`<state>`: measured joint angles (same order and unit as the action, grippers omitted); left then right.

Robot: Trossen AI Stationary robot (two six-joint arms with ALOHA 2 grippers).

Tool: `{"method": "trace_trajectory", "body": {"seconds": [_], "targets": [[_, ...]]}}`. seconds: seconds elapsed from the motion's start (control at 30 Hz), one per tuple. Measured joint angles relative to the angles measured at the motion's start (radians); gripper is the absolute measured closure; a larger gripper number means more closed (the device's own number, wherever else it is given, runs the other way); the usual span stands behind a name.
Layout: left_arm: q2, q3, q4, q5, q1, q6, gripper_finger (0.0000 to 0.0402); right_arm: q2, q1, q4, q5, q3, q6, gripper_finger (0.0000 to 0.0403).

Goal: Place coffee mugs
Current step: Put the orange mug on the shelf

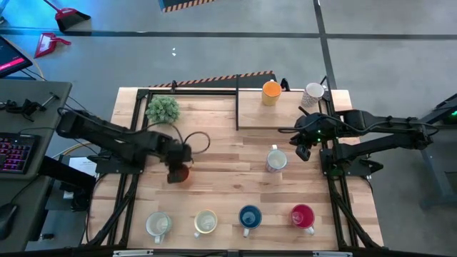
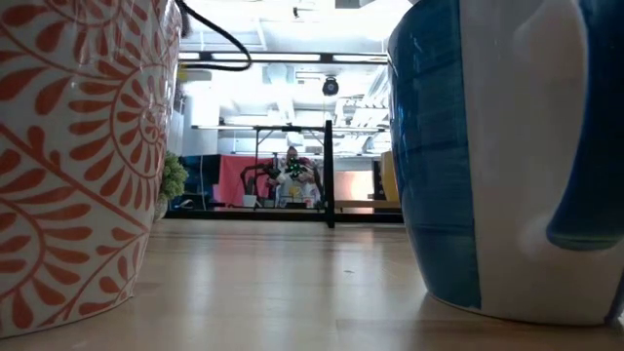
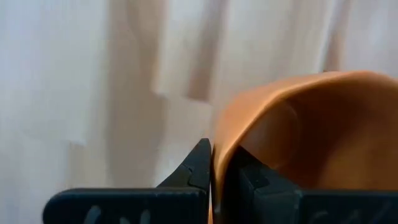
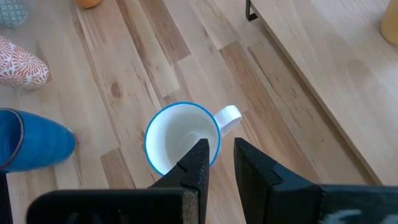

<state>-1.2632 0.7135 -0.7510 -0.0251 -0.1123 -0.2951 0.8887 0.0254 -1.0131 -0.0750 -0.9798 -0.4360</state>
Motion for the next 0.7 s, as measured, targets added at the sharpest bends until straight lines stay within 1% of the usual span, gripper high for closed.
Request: {"method": "trace_trajectory", "body": {"seconds": [0.1,0.2,0.3,0.47,0.6,0.7], "targets": [[-0.003,0.043,0.026,0.023,0.089,0.074,0.039,0.0,0.0,-0.002,0.0,0.0,0.015,0.0352],[-0.002,0.116,0.071,-0.001,0.173,0.122,0.039,0.0,0.0,-0.022,-0.006,0.0,0.026,0.0352],[-0.001,0.213,0.093,-0.018,0.234,0.177,0.039,-0.008,0.0,-0.018,-0.029,0.0,0.074,0.0352],[-0.013,0.386,0.21,-0.022,0.308,0.258,0.039,-0.075,0.0,0.034,-0.101,0.0,0.132,0.0352],[-0.084,0.517,0.207,-0.025,0.36,0.333,0.039,-0.161,0.0,0.105,-0.117,0.0,0.169,0.0355],[-0.177,0.638,0.146,-0.035,0.388,0.406,0.039,-0.209,0.0,0.107,-0.117,0.0,0.174,0.0362]]}}
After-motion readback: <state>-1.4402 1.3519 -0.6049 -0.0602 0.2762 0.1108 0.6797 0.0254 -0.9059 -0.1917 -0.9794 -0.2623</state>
